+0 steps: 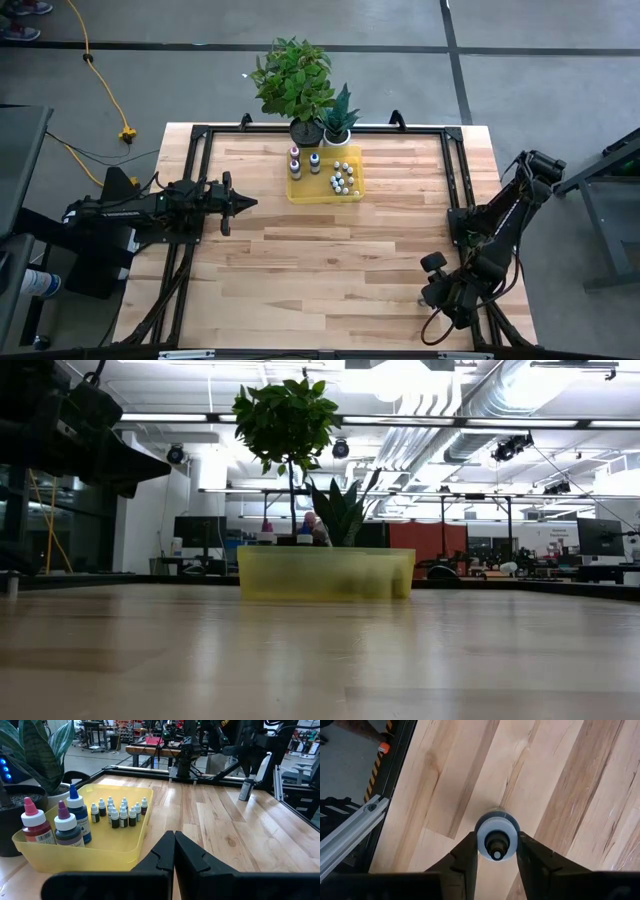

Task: Pick & Place food coloring
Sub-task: Put the large black food coloring bottle into the yellow bin

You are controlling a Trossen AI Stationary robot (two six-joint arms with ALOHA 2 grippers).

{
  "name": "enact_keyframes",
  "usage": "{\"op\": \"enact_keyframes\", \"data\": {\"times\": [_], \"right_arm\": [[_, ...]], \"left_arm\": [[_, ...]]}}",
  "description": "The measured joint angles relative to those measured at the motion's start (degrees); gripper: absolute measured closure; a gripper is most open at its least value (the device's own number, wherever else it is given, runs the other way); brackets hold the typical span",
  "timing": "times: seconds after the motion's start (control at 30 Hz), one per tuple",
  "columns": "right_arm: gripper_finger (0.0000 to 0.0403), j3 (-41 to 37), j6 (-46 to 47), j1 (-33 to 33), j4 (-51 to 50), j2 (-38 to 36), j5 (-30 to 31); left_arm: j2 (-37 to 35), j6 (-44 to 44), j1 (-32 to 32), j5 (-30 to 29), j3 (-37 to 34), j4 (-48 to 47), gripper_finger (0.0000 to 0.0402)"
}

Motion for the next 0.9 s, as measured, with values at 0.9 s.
{"op": "enact_keyframes", "data": {"times": [0.9], "right_arm": [[0.0299, 0.26, 1.18, -2.74, -0.27, -0.11, -1.93]], "left_arm": [[0.00, -0.01, 0.01, 0.00, 0.00, -0.01, 0.0401]]}}
